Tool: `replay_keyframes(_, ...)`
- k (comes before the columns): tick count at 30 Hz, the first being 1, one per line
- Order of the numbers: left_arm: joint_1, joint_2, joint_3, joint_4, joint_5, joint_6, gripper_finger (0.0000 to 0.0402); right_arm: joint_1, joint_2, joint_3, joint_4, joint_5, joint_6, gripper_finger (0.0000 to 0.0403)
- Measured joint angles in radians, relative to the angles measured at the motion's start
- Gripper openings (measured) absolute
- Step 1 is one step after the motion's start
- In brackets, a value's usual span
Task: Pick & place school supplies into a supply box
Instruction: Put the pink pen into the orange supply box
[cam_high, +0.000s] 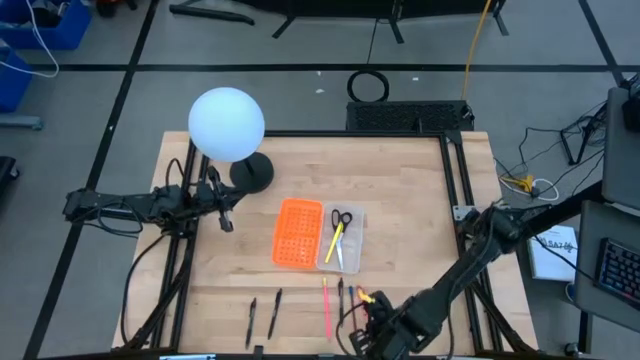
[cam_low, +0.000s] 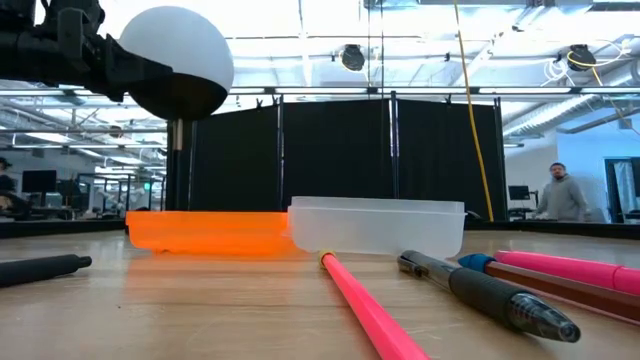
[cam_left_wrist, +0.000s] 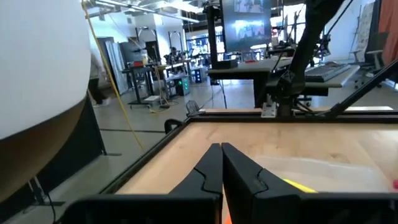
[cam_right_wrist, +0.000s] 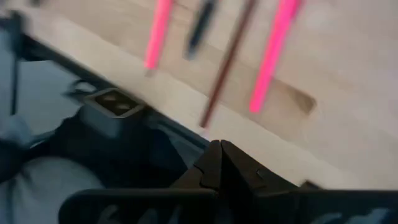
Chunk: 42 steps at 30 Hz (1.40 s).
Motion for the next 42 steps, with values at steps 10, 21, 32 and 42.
replay_keyframes(10,0.0,0.0,0.0,0.0,0.0,-0.004,0.0033,-0.029,0.078,-0.012,0.017,0.061,-0.008,0.0012)
replay_keyframes(21,0.0,0.0,0.0,0.002,0.0,-0.001,0.0041,-0.117,0.077,-0.085,0.002,-0.018,-0.11,0.0141)
replay_keyframes(32,0.0,0.0,0.0,-0.027,0.0,-0.001,0.0042,-0.17,0.075,-0.19,0.083,-0.147,-0.144,0.0187)
replay_keyframes(42,0.0,0.0,0.0,-0.061,0.0,-0.003,0.0042,-0.173,0.069,-0.334,0.222,-0.282,-0.123,0.0176)
